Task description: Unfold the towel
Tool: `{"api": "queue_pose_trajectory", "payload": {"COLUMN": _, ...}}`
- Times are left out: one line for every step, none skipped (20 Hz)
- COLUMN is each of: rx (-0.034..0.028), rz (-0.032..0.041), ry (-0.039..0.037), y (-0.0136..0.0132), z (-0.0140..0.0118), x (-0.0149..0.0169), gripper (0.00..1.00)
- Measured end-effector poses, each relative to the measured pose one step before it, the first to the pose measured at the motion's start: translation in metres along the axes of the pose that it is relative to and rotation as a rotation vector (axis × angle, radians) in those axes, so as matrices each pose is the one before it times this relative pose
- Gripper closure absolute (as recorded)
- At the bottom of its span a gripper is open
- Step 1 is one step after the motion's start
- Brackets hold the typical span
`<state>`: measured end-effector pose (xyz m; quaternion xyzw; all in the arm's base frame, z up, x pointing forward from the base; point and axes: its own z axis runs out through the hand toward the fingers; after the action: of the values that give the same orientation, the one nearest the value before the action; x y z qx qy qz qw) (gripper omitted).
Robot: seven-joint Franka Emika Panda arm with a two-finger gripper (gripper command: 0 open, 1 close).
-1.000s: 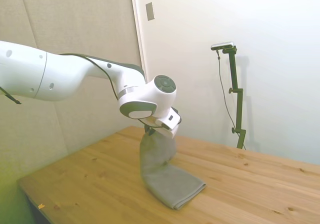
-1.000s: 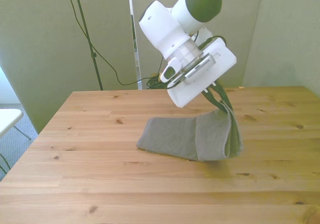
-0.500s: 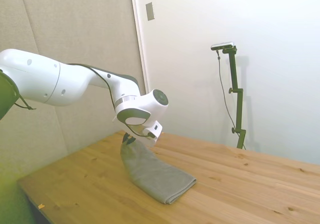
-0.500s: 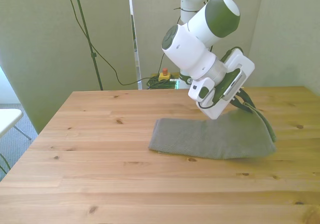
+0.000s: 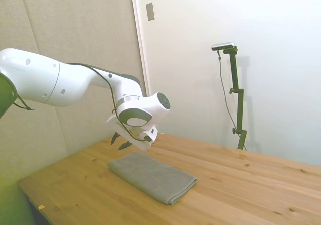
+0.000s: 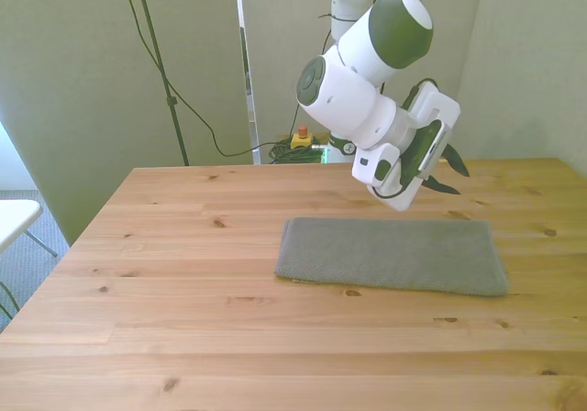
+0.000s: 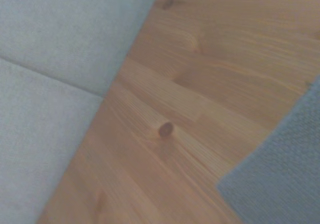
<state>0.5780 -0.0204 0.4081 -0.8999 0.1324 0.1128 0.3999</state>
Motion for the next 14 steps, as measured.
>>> {"api": "queue_pose_trajectory", "payload": {"rx": -0.04418, "rz": 0.02398, "ry": 0.02327, "y": 0.00427, "z": -0.00643, "x": -0.00029, "gripper": 0.00}}
{"api": "queue_pose_trajectory", "payload": {"rx": -0.03664, "rz": 0.01808, "ry": 0.03545, "y": 0.00534, "z": -0.00474, "x": 0.00020, "gripper": 0.00}}
{"api": "queue_pose_trajectory", "payload": {"rx": -0.03595, "rz": 0.01885, "ry": 0.03911, "y": 0.00979, "z": -0.00149, "x": 0.00063, "gripper": 0.00}}
{"api": "queue_pose_trajectory", "payload": {"rx": -0.03177, "rz": 0.01971, "ry": 0.03489, "y": 0.01061, "z": 0.00097, "x": -0.00126, "gripper": 0.00}}
{"api": "queue_pose_trajectory", "payload": {"rx": -0.02710, "rz": 0.02731, "ry": 0.03288, "y": 0.01024, "z": 0.00103, "x": -0.00312, "gripper": 0.00}}
{"api": "queue_pose_trajectory", "payload": {"rx": -0.02257, "rz": 0.03024, "ry": 0.02867, "y": 0.00784, "z": -0.00110, "x": -0.00670, "gripper": 0.00}}
{"api": "queue_pose_trajectory", "payload": {"rx": -0.02098, "rz": 0.03285, "ry": 0.02856, "y": 0.00506, "z": -0.00320, "x": -0.01036, "gripper": 0.00}}
{"api": "queue_pose_trajectory", "payload": {"rx": -0.02291, "rz": 0.03010, "ry": 0.03082, "y": 0.00302, "z": -0.00405, "x": -0.01288, "gripper": 0.00}}
{"api": "queue_pose_trajectory", "payload": {"rx": -0.02340, "rz": 0.02711, "ry": 0.03033, "y": 0.00120, "z": -0.00473, "x": -0.01437, "gripper": 0.00}}
{"api": "queue_pose_trajectory", "payload": {"rx": -0.02645, "rz": 0.02428, "ry": 0.03208, "y": 0.00072, "z": -0.00480, "x": -0.01457, "gripper": 0.00}}
{"api": "queue_pose_trajectory", "payload": {"rx": -0.02898, "rz": 0.01698, "ry": 0.03238, "y": 0.00033, "z": -0.00408, "x": -0.01505, "gripper": 0.00}}
{"api": "queue_pose_trajectory", "payload": {"rx": -0.03156, "rz": 0.01261, "ry": 0.03619, "y": 0.00089, "z": -0.00364, "x": -0.01544, "gripper": 0.00}}
{"api": "queue_pose_trajectory", "payload": {"rx": -0.03333, "rz": 0.01206, "ry": 0.03501, "y": 0.00183, "z": -0.00325, "x": -0.01564, "gripper": 0.00}}
{"api": "queue_pose_trajectory", "payload": {"rx": -0.03518, "rz": 0.01353, "ry": 0.03191, "y": 0.00214, "z": -0.00345, "x": -0.01556, "gripper": 0.00}}
